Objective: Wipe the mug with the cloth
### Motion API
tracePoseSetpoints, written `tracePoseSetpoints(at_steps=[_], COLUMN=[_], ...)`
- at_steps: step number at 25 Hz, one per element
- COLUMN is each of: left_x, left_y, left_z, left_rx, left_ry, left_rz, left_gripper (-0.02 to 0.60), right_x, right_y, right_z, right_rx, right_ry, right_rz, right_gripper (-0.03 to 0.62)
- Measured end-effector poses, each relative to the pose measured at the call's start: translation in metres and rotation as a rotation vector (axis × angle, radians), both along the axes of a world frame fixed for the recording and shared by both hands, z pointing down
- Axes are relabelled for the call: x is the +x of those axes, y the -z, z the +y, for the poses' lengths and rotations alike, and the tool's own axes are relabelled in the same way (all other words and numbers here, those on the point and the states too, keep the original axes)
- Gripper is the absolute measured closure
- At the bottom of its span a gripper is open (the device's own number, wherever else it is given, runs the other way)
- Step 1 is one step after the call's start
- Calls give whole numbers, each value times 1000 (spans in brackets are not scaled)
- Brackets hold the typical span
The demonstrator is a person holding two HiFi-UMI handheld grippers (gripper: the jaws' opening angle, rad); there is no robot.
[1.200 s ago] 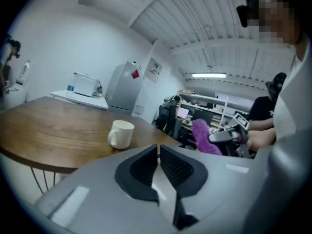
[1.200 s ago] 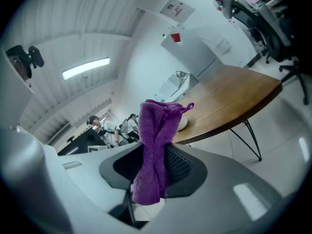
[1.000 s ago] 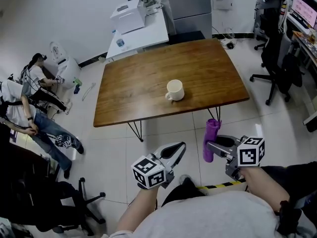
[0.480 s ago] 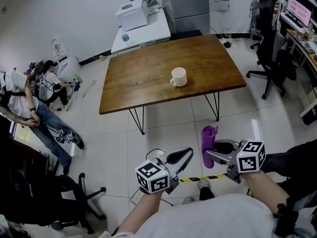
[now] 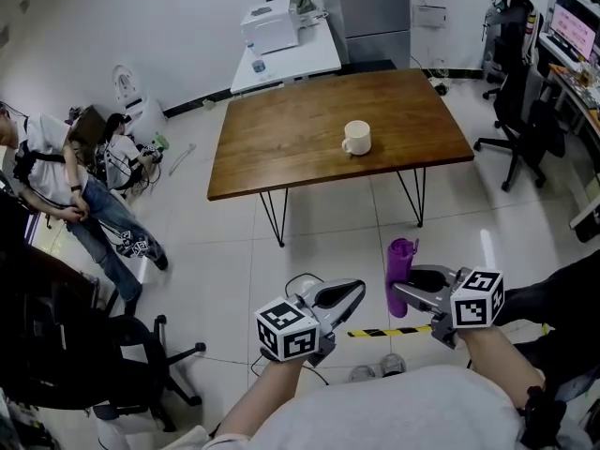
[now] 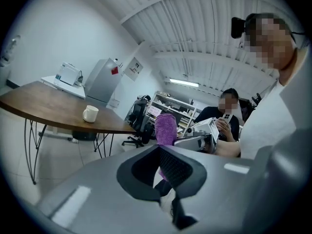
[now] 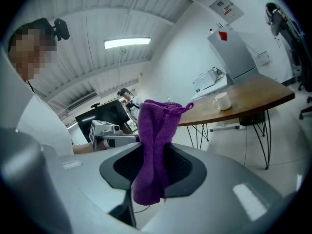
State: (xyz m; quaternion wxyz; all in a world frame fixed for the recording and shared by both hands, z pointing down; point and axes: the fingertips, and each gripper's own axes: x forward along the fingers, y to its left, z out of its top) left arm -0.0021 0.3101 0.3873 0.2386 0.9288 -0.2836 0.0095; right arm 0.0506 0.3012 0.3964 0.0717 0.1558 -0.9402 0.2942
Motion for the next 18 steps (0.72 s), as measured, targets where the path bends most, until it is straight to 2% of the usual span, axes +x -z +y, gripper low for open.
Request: tracePoseSetpoints(at_steps=[9,18], left_x=[25,24], left_y=[15,13], left_z=[2,1], left_rx=[22,4], left_ry=[-33,-16], left_rz=[15,37], left_gripper=[580,580], right_x=[11,11], right_y=[10,11], right_z=[4,8], right_rx=[13,12], right_ry=[30,44], right_rz=[-4,-6], right_gripper=[465,465])
